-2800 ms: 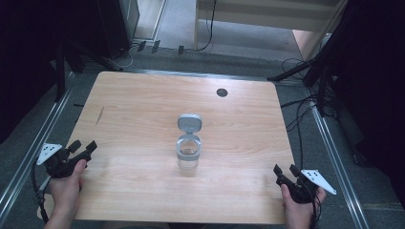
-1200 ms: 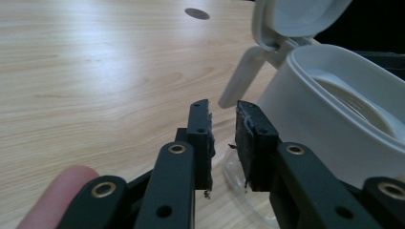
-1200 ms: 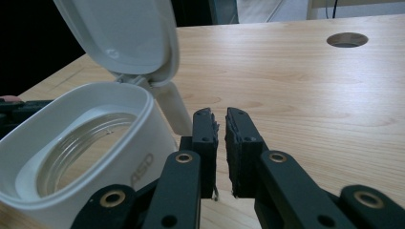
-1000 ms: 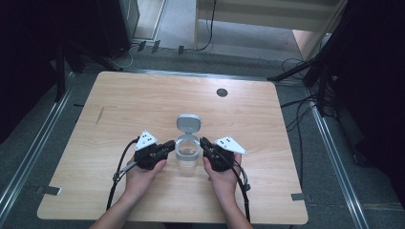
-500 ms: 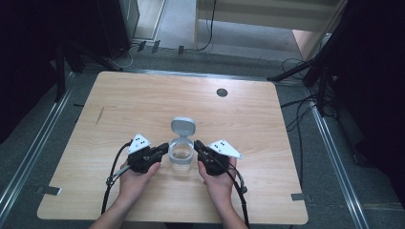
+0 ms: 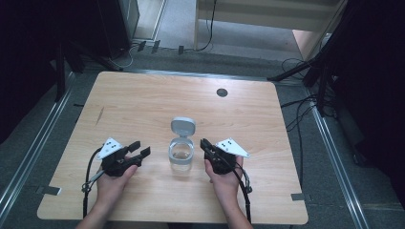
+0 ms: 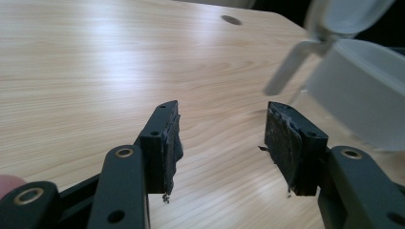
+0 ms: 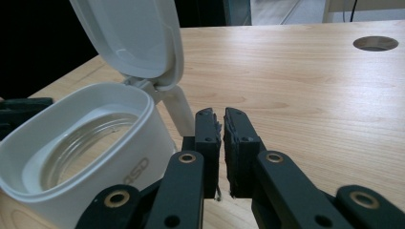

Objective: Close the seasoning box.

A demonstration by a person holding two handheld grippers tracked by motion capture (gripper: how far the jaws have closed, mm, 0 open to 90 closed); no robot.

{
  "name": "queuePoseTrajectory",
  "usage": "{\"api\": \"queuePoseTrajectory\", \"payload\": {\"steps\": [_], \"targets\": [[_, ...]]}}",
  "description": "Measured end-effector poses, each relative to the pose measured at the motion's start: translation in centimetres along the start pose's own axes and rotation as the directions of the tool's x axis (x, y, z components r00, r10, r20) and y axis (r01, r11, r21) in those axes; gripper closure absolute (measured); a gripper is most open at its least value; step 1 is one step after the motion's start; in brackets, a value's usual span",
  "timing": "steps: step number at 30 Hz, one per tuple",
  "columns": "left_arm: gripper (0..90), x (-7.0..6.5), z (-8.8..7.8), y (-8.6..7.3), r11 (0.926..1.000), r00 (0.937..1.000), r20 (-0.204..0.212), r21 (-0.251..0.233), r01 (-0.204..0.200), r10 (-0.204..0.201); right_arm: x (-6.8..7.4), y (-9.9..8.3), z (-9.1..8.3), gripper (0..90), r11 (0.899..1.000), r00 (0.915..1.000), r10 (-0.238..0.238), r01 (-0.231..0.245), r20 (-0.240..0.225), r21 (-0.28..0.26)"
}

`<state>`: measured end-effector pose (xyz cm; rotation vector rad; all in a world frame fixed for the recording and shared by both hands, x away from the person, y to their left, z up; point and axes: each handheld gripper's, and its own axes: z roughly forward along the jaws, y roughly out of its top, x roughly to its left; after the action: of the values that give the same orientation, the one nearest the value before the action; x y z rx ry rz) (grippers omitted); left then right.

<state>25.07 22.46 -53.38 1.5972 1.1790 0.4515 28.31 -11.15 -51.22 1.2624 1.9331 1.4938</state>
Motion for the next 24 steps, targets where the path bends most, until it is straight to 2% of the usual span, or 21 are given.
{"api": "queuePoseTrajectory", "payload": {"steps": [1, 2, 3, 4, 5, 8, 12, 14, 15, 16, 18, 19, 24], "targets": [[45.7, 1.0, -0.7, -0.4, 1.0000, 0.9995, -0.029, -0.004, 0.008, -0.008, -0.1, 0.1, 0.0, 85.9, 1.000, 1.0000, -0.009, 0.009, 0.003, 0.007], [45.3, 1.0, -0.7, -0.4, 1.0000, 0.9995, -0.029, -0.004, 0.008, -0.008, -0.3, 0.2, 0.1, 85.8, 1.000, 0.9997, -0.023, 0.023, 0.004, 0.014], [45.2, 1.9, -1.4, -0.8, 0.9998, 0.9980, -0.060, -0.002, 0.017, -0.017, -0.5, 0.4, 0.1, 85.8, 1.000, 0.9997, -0.026, 0.025, 0.002, 0.017], [45.2, 1.9, -1.4, -0.8, 0.9998, 0.9980, -0.060, -0.002, 0.017, -0.017, -0.5, 0.4, 0.1, 85.8, 1.000, 0.9997, -0.026, 0.025, 0.002, 0.017], [45.0, 2.7, -2.2, -1.1, 0.9997, 0.9958, -0.089, -0.005, 0.022, -0.022, -0.8, 0.8, 0.1, 85.9, 0.999, 0.9994, -0.034, 0.033, 0.007, 0.027], [44.7, 3.7, -3.6, -1.5, 1.0000, 0.9904, -0.138, 0.003, 0.001, 0.000, -1.0, 1.5, 0.2, 85.9, 0.999, 0.9994, -0.034, 0.034, 0.007, 0.030], [44.5, 4.9, -5.0, -1.9, 0.9997, 0.9857, -0.167, -0.001, 0.023, -0.023, -1.2, 2.3, 0.5, 85.9, 0.999, 0.9994, -0.034, 0.034, 0.005, 0.027], [44.3, 5.6, -5.7, -2.2, 0.9993, 0.9817, -0.187, -0.007, 0.036, -0.037, -1.3, 2.8, 0.7, 85.9, 0.999, 0.9993, -0.036, 0.036, 0.001, 0.022], [44.1, 6.2, -6.5, -2.4, 0.9994, 0.9772, -0.209, -0.009, 0.034, -0.035, -1.5, 3.4, 1.1, 86.0, 0.999, 0.9996, -0.030, 0.030, -0.002, 0.025], [44.0, 6.4, -6.7, -2.4, 0.9996, 0.9756, -0.218, -0.005, 0.026, -0.027, -1.6, 3.7, 1.3, 86.1, 0.999, 0.9997, -0.024, 0.024, -0.003, 0.028], [44.0, 7.0, -7.3, -2.6, 1.0000, 0.9670, -0.255, -0.006, 0.006, -0.007, -1.7, 4.1, 1.6, 86.2, 0.999, 0.9997, -0.025, 0.025, -0.002, 0.027], [44.1, 7.0, -7.3, -2.6, 1.0000, 0.9670, -0.255, -0.006, 0.006, -0.007, -1.7, 4.1, 1.6, 86.2, 0.999, 0.9997, -0.025, 0.025, -0.002, 0.027], [44.1, 8.5, -9.3, -3.1, 1.0000, 0.9542, -0.299, -0.003, 0.003, -0.004, -1.6, 5.4, 2.7, 86.6, 0.999, 0.9992, -0.039, 0.039, -0.006, 0.031]]}}
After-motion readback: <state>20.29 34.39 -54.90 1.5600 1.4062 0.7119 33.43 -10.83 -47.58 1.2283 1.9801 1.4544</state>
